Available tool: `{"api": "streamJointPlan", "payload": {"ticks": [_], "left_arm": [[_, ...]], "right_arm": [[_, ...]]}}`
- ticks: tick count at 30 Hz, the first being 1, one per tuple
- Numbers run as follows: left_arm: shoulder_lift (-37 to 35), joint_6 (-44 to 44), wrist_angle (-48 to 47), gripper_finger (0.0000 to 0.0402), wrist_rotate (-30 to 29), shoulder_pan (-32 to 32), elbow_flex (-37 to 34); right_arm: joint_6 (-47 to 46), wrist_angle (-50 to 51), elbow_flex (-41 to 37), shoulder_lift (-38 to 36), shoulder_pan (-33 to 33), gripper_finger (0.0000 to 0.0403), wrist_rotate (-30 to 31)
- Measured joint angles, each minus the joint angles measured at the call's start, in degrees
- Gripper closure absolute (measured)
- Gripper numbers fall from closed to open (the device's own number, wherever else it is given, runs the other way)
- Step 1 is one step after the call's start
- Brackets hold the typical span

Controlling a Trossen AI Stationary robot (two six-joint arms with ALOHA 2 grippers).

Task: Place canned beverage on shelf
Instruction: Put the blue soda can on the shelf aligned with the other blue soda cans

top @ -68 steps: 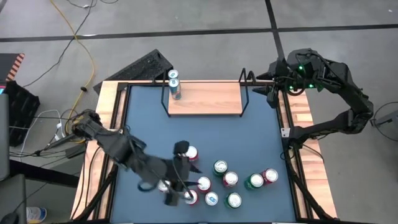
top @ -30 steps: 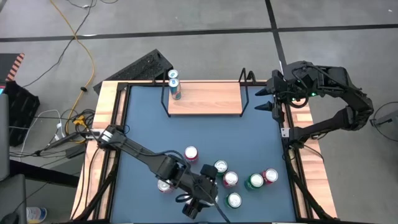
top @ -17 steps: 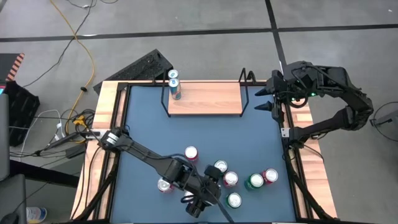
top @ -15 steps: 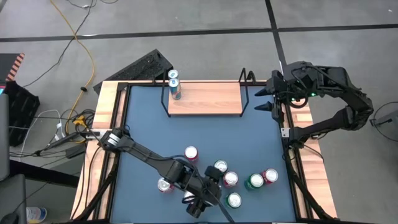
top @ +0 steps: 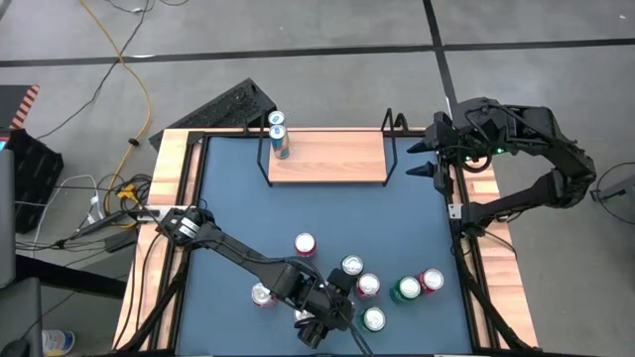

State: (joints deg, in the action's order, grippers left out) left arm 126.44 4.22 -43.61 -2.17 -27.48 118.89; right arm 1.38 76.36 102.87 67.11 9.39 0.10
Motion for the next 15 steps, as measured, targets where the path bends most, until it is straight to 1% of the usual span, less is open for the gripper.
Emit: {"api": "streamJointPlan", "payload": {"ticks": [8,12,15], "left_arm": [[0.26,-0.56,0.25,0.0131,-0.30,0.10,-0.02],[0.26,-3.04,0.67,0.0131,-3.42,0.10,-0.07],[0.28,-5.43,0.58,0.0131,-3.76,0.19,-0.09]], "right_arm": [[0.02,0.00,0.00,0.00,0.00,0.0163,-0.02],[0.02,0.00,0.00,0.00,0.00,0.0163,-0.04],[0.02,0.00,0.00,0.00,0.00,0.0163,-0.04]]}}
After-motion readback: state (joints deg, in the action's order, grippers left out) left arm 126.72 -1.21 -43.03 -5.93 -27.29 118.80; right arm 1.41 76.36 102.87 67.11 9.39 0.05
